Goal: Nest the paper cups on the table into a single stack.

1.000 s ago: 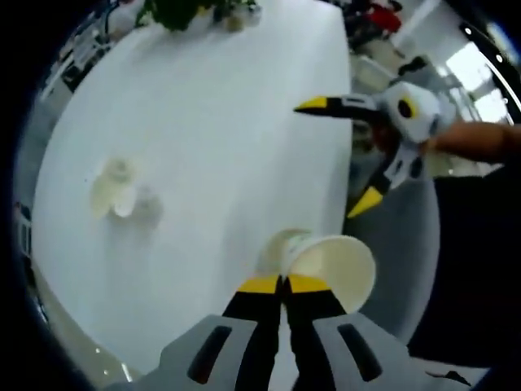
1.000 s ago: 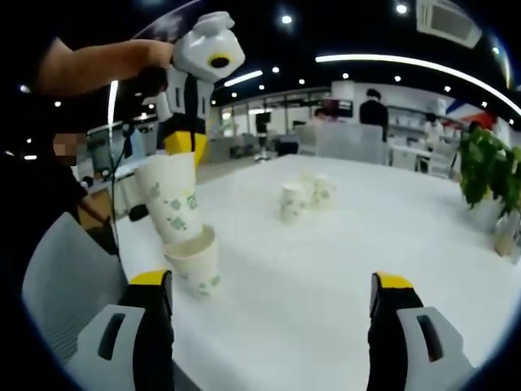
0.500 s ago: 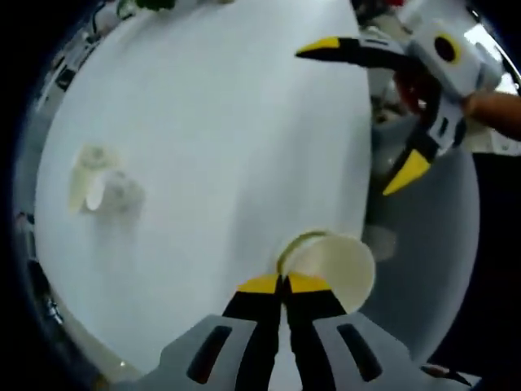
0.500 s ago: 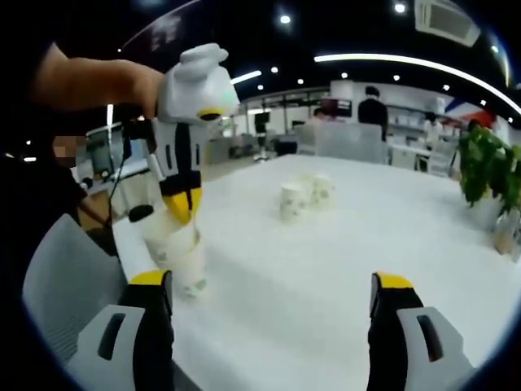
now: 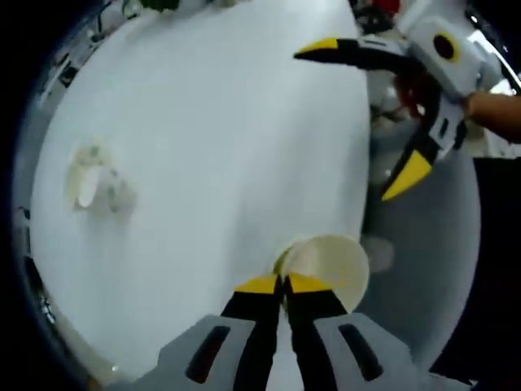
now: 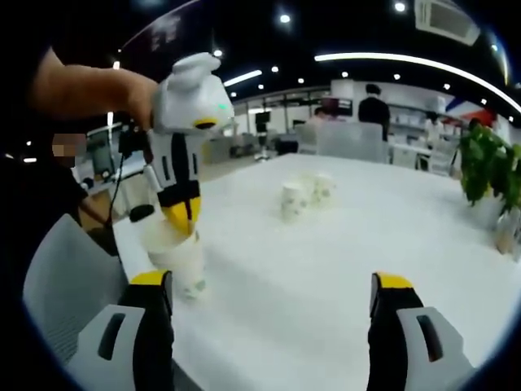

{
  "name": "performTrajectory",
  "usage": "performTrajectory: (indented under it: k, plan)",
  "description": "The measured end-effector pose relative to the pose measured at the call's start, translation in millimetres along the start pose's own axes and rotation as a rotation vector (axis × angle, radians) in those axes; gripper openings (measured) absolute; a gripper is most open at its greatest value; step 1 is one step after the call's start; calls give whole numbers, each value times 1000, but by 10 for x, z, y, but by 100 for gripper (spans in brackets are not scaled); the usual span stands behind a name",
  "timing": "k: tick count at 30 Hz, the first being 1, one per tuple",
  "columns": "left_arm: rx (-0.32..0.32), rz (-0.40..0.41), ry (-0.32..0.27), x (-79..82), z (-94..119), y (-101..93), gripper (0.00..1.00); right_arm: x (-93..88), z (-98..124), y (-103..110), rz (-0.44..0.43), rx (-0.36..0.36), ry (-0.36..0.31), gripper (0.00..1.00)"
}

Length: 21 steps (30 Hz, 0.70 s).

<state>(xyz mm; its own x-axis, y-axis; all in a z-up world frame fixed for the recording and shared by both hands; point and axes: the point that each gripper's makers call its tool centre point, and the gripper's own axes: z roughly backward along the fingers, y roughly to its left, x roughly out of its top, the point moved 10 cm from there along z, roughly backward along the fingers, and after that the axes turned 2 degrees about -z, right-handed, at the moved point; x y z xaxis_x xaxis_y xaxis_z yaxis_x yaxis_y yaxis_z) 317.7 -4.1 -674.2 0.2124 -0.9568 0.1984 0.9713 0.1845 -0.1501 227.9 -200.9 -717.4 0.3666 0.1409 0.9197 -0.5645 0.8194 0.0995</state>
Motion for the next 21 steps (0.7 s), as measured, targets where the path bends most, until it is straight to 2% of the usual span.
performTrajectory:
  k: [1, 2, 4, 8, 13, 14, 19, 21]
  plan:
    - [-12, -1, -22, -1, 14, 0, 10, -1, 0, 1, 0, 1, 2, 99]
    - [-37, 33, -63, -2, 30, -9, 18, -2, -2, 3, 1, 2, 3, 99]
    - [-23, 68, -123, -10, 66, 20, 27, -5, -4, 7, 4, 5, 6, 99]
    - [-26, 100, -164, -131, 107, 57, 35, -9, -14, 9, 6, 10, 12, 99]
    - [-48, 179, -283, -294, 149, 51, 41, -11, -26, 16, 6, 18, 20, 99]
    - [-33, 183, -300, -323, 162, 54, 43, -9, -27, 19, 7, 20, 21, 99]
    - [118, 187, -487, -516, 242, 55, 53, 14, -15, 23, 25, 17, 17, 99]
    - [170, 236, -549, -642, 252, 30, 60, 26, -9, 9, 25, 9, 12, 99]
